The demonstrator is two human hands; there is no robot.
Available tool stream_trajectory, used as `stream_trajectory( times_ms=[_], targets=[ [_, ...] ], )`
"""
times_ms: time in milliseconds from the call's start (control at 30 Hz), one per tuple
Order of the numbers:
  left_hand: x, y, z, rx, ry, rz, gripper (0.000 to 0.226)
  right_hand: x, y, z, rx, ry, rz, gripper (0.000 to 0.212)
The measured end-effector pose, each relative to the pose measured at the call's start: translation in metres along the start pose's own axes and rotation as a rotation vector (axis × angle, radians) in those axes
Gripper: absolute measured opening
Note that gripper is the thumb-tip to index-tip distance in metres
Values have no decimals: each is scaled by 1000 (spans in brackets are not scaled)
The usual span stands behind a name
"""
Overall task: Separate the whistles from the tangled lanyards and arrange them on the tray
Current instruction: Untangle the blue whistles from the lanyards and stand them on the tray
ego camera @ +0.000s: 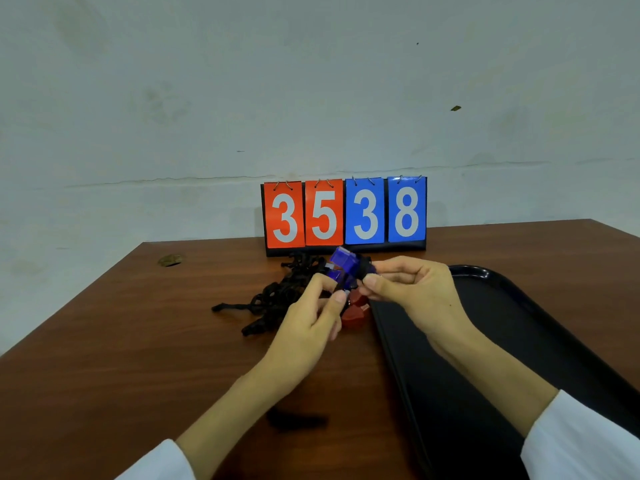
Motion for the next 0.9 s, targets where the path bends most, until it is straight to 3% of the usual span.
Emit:
stream_trajectory(
  times_ms=[167,267,533,900],
  targets=[
    [-3,3,-3,-59,-13,90,22,-3,13,0,-141,53,-415,16],
    [-3,5,-3,-62,-7,142,26,5,11,-3,-170,177,-639,20],
    [-2,3,-2,-39,11,205,26,2,5,-3,-111,337,-898,25],
    [-4,17,3,-31,-25,311,11,-11,-10,2,249,302,-994,24]
  ],
)
Point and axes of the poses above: each hand's wrist, its own z-axis towards the middle knuckle, its own y-axis out of the back of the hand, x = y × z, the point moved 8 cm from there along z, towards the middle knuckle, and after that the axes turned 5 degrees about y, right-handed, at the moved point
